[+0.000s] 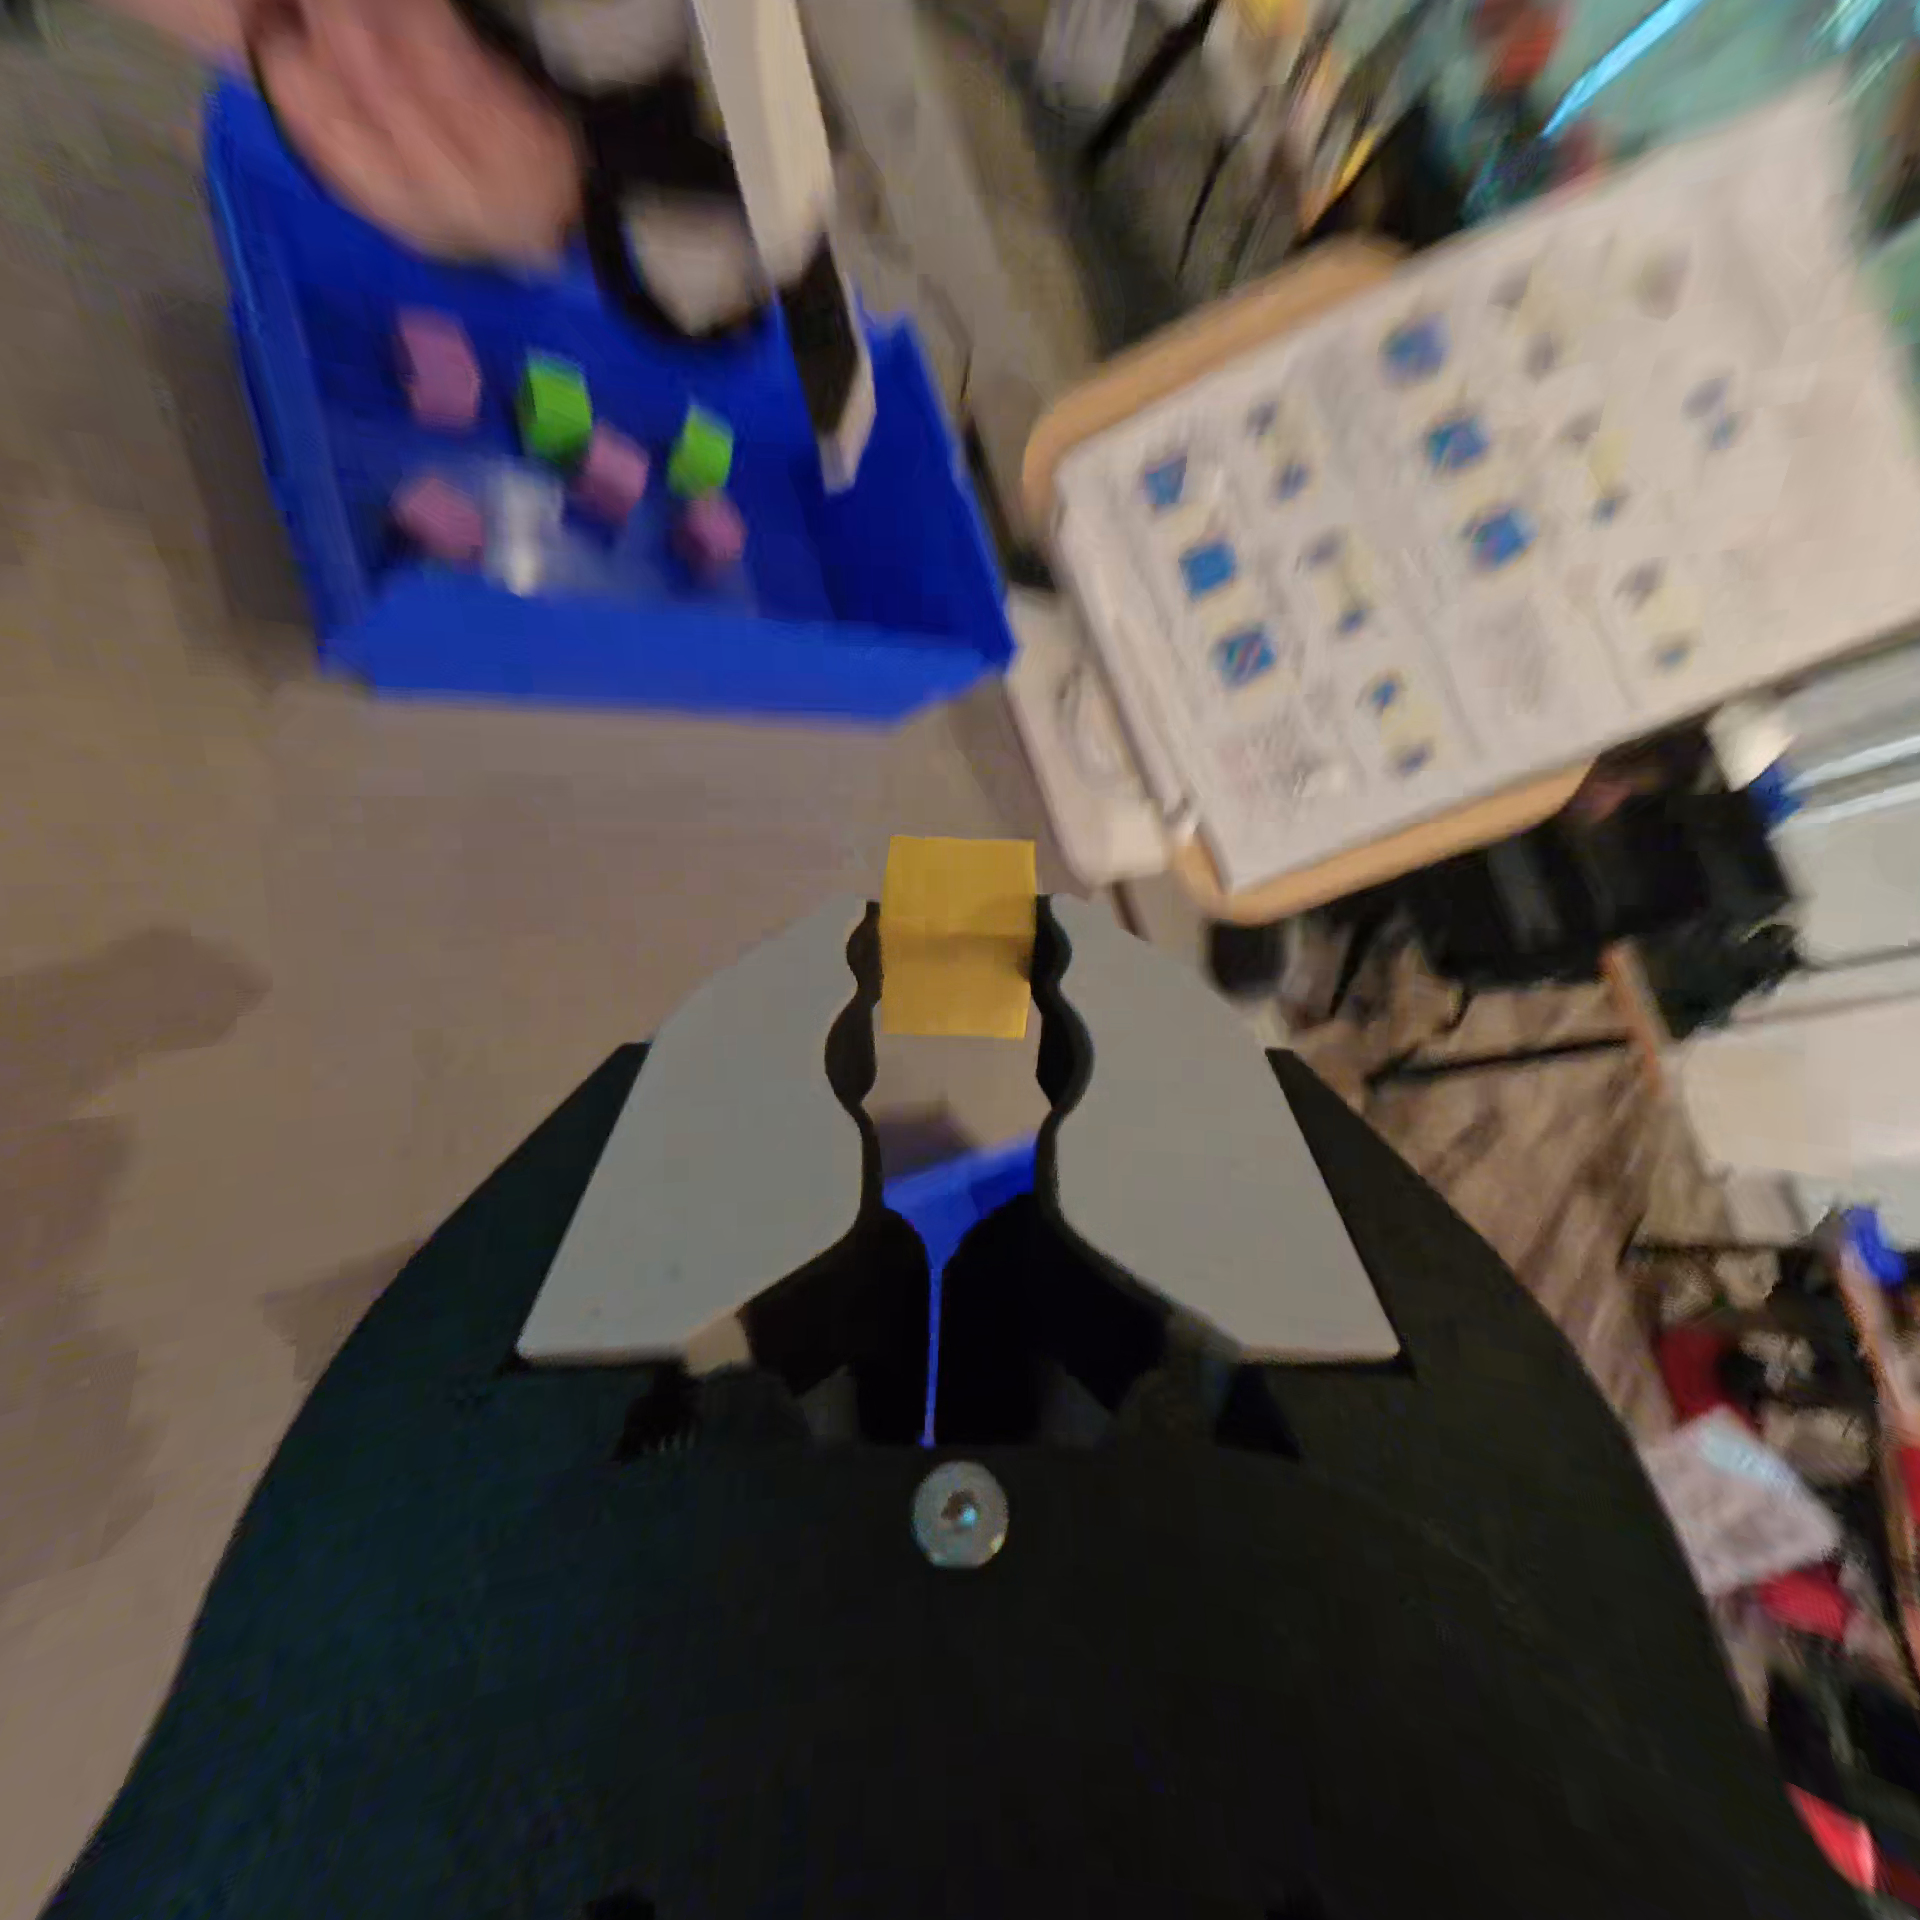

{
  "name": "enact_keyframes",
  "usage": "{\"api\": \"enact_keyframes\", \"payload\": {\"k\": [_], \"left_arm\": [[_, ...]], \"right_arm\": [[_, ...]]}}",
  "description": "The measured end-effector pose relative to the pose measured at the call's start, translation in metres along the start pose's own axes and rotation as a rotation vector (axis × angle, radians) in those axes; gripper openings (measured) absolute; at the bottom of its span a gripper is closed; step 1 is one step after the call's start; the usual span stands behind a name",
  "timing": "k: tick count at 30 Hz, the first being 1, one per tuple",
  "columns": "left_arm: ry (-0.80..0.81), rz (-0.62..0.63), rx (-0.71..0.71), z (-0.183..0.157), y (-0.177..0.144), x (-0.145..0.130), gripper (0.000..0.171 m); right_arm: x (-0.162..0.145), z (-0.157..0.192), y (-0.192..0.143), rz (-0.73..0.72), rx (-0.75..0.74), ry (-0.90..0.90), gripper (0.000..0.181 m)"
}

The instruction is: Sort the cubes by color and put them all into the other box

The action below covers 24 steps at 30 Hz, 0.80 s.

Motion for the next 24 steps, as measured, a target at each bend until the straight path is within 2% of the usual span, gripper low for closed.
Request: {"api": "enact_keyframes", "payload": {"k": [3, 5, 7, 9, 12, 15, 24], "left_arm": [[0.028, 0.008, 0.194, 0.002, -0.028, -0.011, 0.038], [0.030, 0.036, 0.307, 0.006, -0.043, -0.018, 0.038], [0.013, 0.095, 0.440, 0.014, -0.056, -0.025, 0.038], [-0.012, 0.158, 0.598, 0.026, -0.068, -0.029, 0.039], [-0.038, 0.232, 0.815, 0.039, -0.084, -0.034, 0.042], [-0.033, 0.284, 0.952, 0.043, -0.090, -0.039, 0.047], [-0.053, 0.368, 1.099, 0.055, -0.099, -0.052, 0.047]], "right_arm": [[-0.074, -0.001, 0.006, 0.328, 0.190, 0.047, 0.028], [-0.120, 0.014, 0.019, 0.496, 0.383, 0.104, 0.028], [-0.153, 0.029, 0.036, 0.615, 0.494, 0.112, 0.028], [-0.174, 0.041, 0.055, 0.665, 0.560, 0.111, 0.028], [-0.186, 0.054, 0.076, 0.700, 0.662, 0.130, 0.028], [-0.190, 0.064, 0.092, 0.725, 0.704, 0.113, 0.028], [-0.184, 0.072, 0.104, 0.754, 0.763, 0.138, 0.031]]}}
Point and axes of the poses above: each gripper's, where its closed fingertips meet, y out along the fingers, x out of its top, z = x × y across the jaws, the point moved 6 cm from there along -y, back along the fingers, and after that the axes turned 12 degrees about z, right-handed, at the moved point
